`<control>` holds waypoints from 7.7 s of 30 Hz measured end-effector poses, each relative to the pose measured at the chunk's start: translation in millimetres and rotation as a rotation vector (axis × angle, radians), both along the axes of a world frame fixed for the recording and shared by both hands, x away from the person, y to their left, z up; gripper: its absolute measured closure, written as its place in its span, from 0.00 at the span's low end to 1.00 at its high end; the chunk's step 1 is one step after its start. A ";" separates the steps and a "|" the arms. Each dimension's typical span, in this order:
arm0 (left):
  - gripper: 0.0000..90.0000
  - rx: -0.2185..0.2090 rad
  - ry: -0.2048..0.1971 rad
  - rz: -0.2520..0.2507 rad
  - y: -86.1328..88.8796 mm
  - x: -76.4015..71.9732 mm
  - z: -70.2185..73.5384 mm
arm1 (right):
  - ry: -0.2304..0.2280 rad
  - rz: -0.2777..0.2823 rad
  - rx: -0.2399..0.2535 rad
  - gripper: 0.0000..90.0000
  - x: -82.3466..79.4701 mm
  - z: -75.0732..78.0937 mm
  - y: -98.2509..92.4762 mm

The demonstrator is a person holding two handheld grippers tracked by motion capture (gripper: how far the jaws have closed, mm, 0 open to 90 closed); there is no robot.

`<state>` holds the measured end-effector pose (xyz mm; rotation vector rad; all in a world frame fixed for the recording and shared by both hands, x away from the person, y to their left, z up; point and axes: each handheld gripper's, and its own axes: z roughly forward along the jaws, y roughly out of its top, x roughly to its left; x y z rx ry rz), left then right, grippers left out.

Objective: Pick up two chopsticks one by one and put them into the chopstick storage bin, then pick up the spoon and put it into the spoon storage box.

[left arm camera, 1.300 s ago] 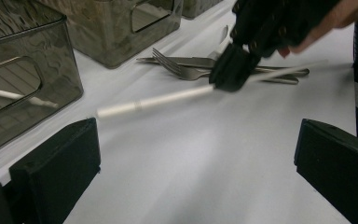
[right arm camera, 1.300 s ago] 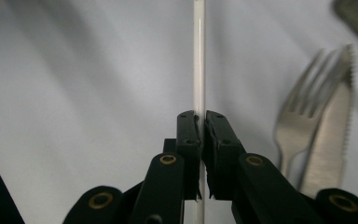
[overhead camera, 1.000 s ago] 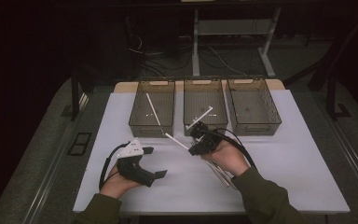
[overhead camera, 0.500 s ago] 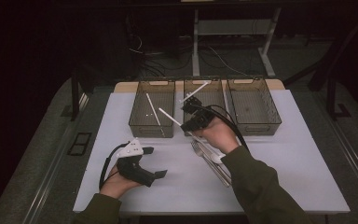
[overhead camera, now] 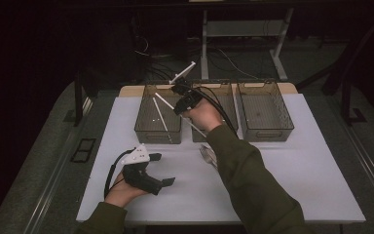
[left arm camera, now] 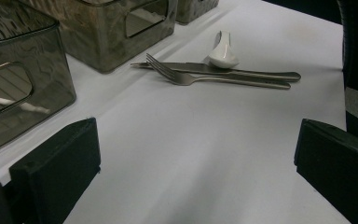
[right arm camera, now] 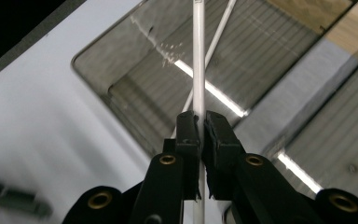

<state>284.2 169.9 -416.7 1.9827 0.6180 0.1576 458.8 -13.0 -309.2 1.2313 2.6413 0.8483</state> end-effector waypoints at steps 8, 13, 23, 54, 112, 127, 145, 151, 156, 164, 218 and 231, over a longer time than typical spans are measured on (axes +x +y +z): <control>0.00 -0.003 0.001 -0.005 0.3 0.8 -0.3 | 0.020 -0.065 0.021 0.94 39.0 -4.9 25.4; 0.00 -0.002 0.002 -0.007 -0.4 0.8 -0.5 | 0.017 -0.109 0.013 0.94 58.5 -13.3 40.5; 0.00 -0.001 -0.002 -0.012 -1.4 0.3 -0.5 | 0.024 -0.178 -0.013 0.94 84.6 -36.0 61.7; 0.00 -0.004 -0.004 -0.004 -0.5 0.3 0.4 | -0.043 0.003 0.040 0.61 58.8 -33.2 56.2; 0.00 0.053 -0.014 0.035 -0.5 -1.1 -0.4 | -0.256 0.148 0.308 0.46 -112.7 -56.0 -217.5; 0.00 0.059 -0.009 0.047 1.6 -4.0 -2.5 | -0.233 0.141 0.238 0.70 -110.8 -94.2 -244.5; 0.00 0.055 -0.006 0.036 0.5 -3.5 -2.7 | -0.102 0.112 0.071 0.99 -90.7 -131.0 -240.5; 0.00 0.056 -0.006 0.029 0.1 -3.8 -2.7 | -0.069 0.107 0.067 1.00 -94.2 -130.5 -246.3; 0.00 0.055 -0.004 0.027 0.0 -3.4 -2.7 | -0.038 0.120 0.055 1.00 -101.9 -129.1 -251.2; 0.00 0.048 -0.002 0.026 0.1 -3.7 -2.5 | -0.025 0.150 0.041 0.99 -117.2 -129.4 -254.2; 0.00 0.058 0.001 0.009 -2.2 -4.3 -3.5 | -0.104 0.301 0.018 0.93 -133.4 -131.3 -218.8; 0.00 0.060 -0.007 0.005 -2.3 -4.3 -3.7 | -0.077 0.278 0.021 0.93 -131.3 -129.6 -218.8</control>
